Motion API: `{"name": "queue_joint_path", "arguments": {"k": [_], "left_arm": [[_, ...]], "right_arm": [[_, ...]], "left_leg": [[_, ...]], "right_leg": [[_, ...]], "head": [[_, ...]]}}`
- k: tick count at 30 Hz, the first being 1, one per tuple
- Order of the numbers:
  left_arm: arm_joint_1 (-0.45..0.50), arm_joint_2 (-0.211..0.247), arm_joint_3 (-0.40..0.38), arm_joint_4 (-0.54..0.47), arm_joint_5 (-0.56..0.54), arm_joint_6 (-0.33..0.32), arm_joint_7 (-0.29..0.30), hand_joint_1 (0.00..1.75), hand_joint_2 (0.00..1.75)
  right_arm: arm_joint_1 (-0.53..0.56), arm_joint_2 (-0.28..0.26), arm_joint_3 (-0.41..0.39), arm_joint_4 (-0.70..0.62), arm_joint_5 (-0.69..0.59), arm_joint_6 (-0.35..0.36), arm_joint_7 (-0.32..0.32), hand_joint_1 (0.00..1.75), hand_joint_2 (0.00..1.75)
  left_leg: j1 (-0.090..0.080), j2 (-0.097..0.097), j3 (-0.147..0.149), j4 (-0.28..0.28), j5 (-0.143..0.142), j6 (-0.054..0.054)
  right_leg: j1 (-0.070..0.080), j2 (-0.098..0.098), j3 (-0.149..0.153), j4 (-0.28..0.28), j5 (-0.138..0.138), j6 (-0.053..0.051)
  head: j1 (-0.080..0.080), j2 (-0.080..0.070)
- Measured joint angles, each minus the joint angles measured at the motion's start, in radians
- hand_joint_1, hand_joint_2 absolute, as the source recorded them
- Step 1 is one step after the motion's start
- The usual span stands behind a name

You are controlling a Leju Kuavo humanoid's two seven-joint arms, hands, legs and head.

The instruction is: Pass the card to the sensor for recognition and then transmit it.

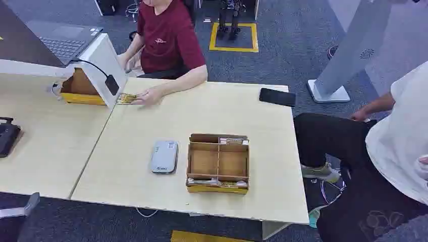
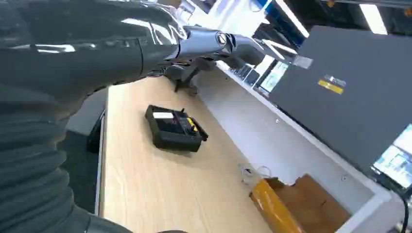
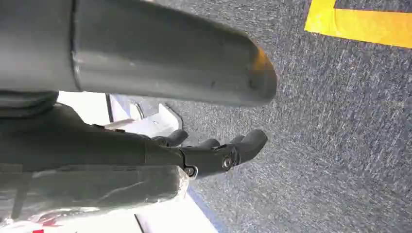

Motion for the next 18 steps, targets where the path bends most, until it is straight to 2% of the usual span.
{"name": "queue_joint_path", "arguments": {"k": [9, 14, 18], "left_arm": [[0.021, 0.086, -0.147, 0.0, -0.253, 0.138, 0.063, 0.0, 1.75], [0.02, 0.161, -0.221, 0.001, -0.377, 0.204, 0.095, 0.0, 1.75], [-0.016, 0.237, -0.318, 0.016, -0.448, 0.238, 0.165, 0.0, 1.75]], "right_arm": [[-0.003, 0.003, -0.007, 0.0, 0.04, 0.0, -0.004, 0.0, 0.0], [-0.007, 0.004, -0.021, 0.0, 0.065, 0.0, -0.005, 0.0, 0.0], [-0.009, 0.005, -0.03, 0.0, 0.082, -0.001, -0.011, 0.0, 0.0]], "left_leg": [[0.0, 0.0, 0.0, 0.0, 0.0, 0.0], [0.0, 0.001, 0.0, 0.0, 0.0, 0.0], [0.0, 0.0, 0.0, 0.0, 0.001, -0.001]], "right_leg": [[0.0, 0.0, 0.0, 0.0, 0.0, 0.0], [0.0, 0.001, 0.0, 0.0, 0.0, 0.0], [0.0, 0.001, -0.001, 0.0, 0.0, 0.0]], "head": [[0.0, 0.0], [0.0, 0.0], [0.0, 0.0]]}}
